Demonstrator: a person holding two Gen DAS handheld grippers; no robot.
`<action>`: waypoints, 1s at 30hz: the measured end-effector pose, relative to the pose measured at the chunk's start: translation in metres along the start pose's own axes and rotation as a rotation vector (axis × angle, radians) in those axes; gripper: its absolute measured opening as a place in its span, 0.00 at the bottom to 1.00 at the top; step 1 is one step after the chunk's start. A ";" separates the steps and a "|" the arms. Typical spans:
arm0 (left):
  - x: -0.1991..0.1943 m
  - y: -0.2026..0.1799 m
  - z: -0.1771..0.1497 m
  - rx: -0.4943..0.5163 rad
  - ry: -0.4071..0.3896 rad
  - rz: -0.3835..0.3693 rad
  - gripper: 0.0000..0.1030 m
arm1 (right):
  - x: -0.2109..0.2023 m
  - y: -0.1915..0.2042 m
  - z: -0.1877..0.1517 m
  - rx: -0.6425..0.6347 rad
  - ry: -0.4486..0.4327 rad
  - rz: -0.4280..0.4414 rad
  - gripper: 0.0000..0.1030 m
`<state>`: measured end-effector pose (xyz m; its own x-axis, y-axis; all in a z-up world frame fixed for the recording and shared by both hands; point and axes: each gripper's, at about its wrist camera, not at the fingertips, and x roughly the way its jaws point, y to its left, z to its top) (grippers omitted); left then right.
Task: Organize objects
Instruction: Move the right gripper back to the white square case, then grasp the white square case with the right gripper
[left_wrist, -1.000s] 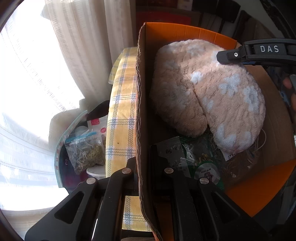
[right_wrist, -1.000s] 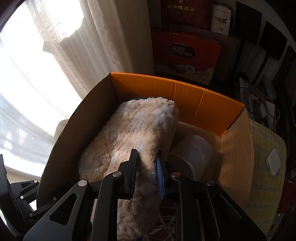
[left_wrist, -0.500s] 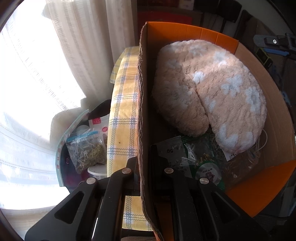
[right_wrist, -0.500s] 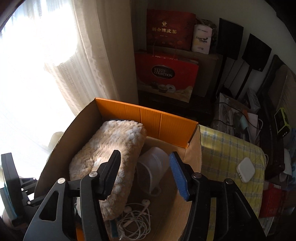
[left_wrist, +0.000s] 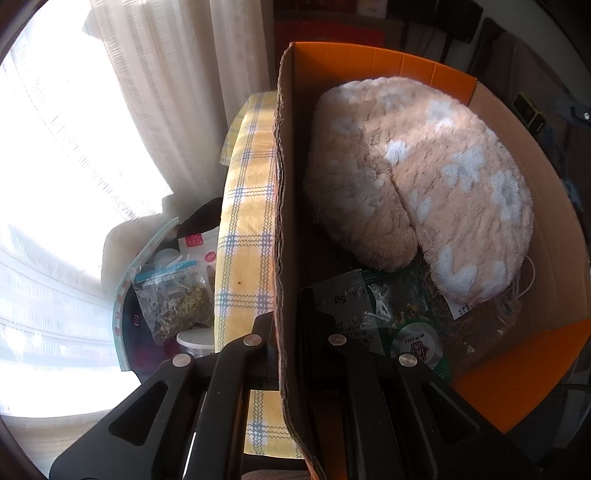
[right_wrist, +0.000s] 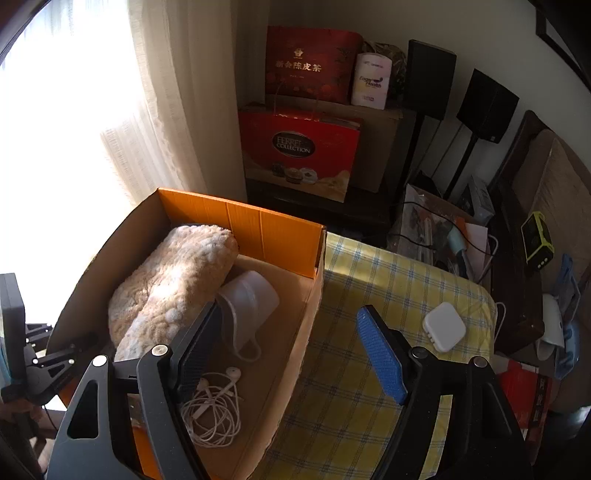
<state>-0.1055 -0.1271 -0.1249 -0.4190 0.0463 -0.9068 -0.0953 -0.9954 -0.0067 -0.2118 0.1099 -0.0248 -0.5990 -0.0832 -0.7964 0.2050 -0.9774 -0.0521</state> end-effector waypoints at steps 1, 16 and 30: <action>0.000 0.000 0.000 0.001 -0.001 0.001 0.05 | -0.002 -0.006 -0.001 0.004 -0.001 -0.010 0.75; 0.005 -0.001 -0.002 -0.004 -0.005 -0.003 0.05 | -0.002 -0.119 -0.030 0.181 0.028 -0.128 0.75; 0.004 -0.004 0.001 -0.002 -0.004 0.002 0.05 | 0.057 -0.182 -0.051 0.236 0.087 -0.154 0.75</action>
<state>-0.1076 -0.1233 -0.1286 -0.4229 0.0441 -0.9051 -0.0922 -0.9957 -0.0055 -0.2440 0.2928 -0.0917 -0.5387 0.0764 -0.8391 -0.0752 -0.9963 -0.0424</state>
